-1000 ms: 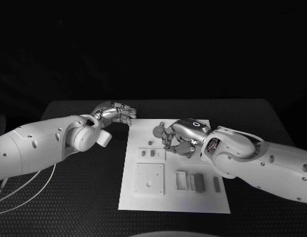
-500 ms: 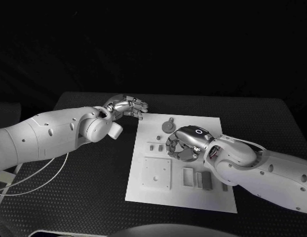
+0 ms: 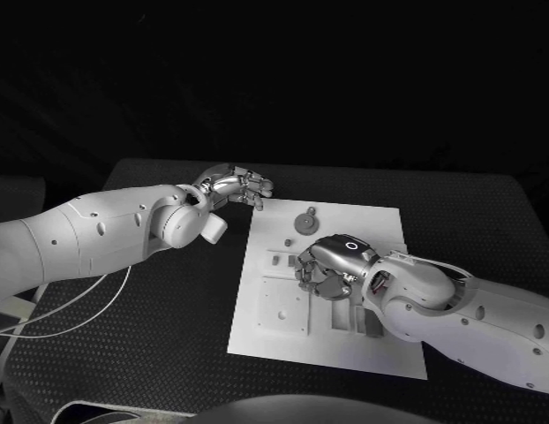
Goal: Assemble the parts on the task board
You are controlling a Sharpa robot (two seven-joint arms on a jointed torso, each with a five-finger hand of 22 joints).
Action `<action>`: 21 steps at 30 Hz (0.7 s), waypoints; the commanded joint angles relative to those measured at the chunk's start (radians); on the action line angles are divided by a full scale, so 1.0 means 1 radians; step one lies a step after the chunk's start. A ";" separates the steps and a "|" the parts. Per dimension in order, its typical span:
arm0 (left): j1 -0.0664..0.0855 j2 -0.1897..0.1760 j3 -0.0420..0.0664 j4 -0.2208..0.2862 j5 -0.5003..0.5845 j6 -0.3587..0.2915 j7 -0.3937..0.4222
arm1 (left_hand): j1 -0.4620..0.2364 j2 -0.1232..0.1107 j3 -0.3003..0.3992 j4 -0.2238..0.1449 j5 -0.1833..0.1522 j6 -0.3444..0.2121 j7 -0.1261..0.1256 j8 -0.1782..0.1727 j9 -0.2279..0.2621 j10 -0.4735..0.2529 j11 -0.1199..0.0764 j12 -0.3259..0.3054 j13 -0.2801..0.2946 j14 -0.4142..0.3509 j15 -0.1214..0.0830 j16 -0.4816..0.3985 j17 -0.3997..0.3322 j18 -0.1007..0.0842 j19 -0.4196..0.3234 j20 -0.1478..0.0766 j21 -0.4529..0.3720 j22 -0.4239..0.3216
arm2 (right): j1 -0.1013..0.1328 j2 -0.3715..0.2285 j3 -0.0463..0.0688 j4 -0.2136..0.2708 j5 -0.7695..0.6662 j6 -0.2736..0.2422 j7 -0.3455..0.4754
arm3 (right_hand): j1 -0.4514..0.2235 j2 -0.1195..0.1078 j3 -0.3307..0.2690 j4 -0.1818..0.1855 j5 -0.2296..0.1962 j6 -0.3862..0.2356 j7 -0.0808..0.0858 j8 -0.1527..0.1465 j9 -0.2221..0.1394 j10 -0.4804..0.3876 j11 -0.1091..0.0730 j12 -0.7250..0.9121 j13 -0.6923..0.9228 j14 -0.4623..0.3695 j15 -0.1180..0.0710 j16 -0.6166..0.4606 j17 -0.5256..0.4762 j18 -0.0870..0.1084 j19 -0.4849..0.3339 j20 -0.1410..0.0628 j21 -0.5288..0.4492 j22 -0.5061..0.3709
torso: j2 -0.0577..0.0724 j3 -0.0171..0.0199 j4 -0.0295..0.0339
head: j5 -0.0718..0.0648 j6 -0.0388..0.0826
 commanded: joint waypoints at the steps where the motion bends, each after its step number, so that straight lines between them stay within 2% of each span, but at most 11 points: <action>1: 0.001 0.003 0.001 0.002 0.001 0.005 0.013 | -0.008 0.002 -0.006 0.000 0.003 -0.004 0.000 0.005 -0.001 0.005 -0.001 -0.002 -0.001 0.009 0.001 -0.005 0.001 0.012 0.006 -0.002 -0.005 -0.001 | -0.005 0.005 -0.001 -0.004 -0.026 0.019 0.006 | 0.000 0.006 0.005 -0.001 0.003 0.005 0.003 0.002 0.000 0.004 0.000 0.000 0.001 0.001 -0.008 -0.004 -0.001 0.045 0.002 -0.006 0.003 0.007 | 0.000 0.0009 0.0006 | 0.004 -0.003; 12: 0.002 0.002 0.001 0.004 0.001 0.006 0.012 | -0.009 0.002 -0.006 0.000 0.003 -0.003 -0.001 0.006 -0.001 0.005 -0.001 -0.002 -0.001 0.009 0.001 -0.006 0.002 0.011 0.007 -0.002 -0.005 -0.002 | -0.022 0.018 -0.006 -0.018 -0.042 0.030 0.000 | 0.000 0.007 0.005 -0.001 0.002 0.004 0.003 0.001 0.001 0.004 0.000 0.000 0.000 0.001 -0.008 -0.004 -0.001 0.045 0.002 -0.006 0.003 0.007 | 0.000 -0.0013 -0.0002 | 0.012 -0.008; 16: 0.002 0.002 0.001 0.004 0.001 0.006 0.011 | -0.009 0.002 -0.006 0.000 0.003 -0.003 -0.001 0.006 -0.001 0.006 -0.001 -0.002 -0.002 0.009 0.001 -0.006 0.003 0.011 0.007 -0.002 -0.005 -0.002 | -0.025 0.021 -0.006 -0.020 -0.042 0.034 0.000 | 0.000 0.007 0.005 -0.001 0.002 0.004 0.003 0.001 0.001 0.004 0.000 0.000 0.000 0.001 -0.008 -0.004 -0.001 0.045 0.002 -0.006 0.003 0.007 | 0.000 -0.0004 0.0004 | 0.013 -0.010; 21: 0.004 -0.001 0.001 0.004 0.001 0.005 0.011 | -0.009 0.002 -0.006 0.000 0.003 -0.003 -0.001 0.006 -0.001 0.006 -0.001 -0.002 -0.002 0.010 0.001 -0.006 0.004 0.011 0.007 -0.002 -0.006 -0.002 | -0.030 0.027 -0.008 -0.023 -0.042 0.040 0.006 | -0.001 0.007 0.005 -0.001 0.002 0.004 0.003 0.001 0.002 0.004 0.000 0.000 0.000 0.001 -0.008 -0.005 -0.001 0.045 0.002 -0.006 0.002 0.007 | 0.000 -0.0011 0.0007 | 0.011 -0.010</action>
